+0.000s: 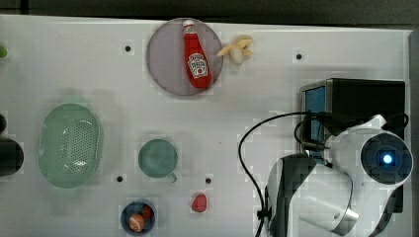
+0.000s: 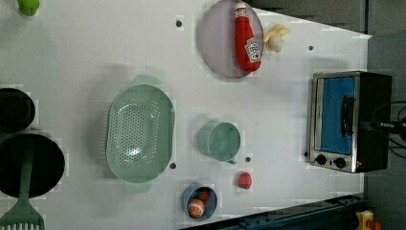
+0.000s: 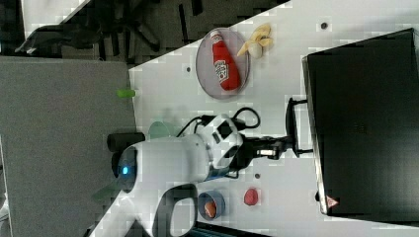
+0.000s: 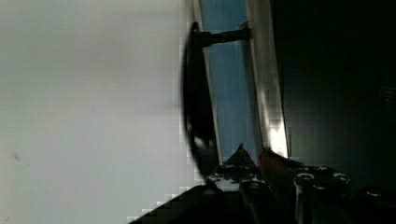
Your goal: Flap open oven.
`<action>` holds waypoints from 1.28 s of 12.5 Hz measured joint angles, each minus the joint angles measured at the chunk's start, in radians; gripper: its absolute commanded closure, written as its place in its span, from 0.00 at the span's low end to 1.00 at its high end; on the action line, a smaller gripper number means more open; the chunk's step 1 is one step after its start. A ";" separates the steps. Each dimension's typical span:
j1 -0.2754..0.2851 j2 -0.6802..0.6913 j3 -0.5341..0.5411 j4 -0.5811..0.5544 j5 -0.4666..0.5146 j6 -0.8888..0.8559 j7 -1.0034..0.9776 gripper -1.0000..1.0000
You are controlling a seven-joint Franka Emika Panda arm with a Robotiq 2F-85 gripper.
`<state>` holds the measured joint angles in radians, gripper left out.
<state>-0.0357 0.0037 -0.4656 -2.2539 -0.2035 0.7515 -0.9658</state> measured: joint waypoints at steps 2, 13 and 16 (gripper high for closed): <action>-0.006 0.045 -0.001 -0.002 -0.005 0.043 -0.024 0.83; 0.004 0.148 0.034 -0.012 -0.033 0.119 -0.016 0.83; 0.026 0.150 0.062 -0.027 -0.159 0.118 0.097 0.83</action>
<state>-0.0099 0.1532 -0.4036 -2.2812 -0.3623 0.8691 -0.8691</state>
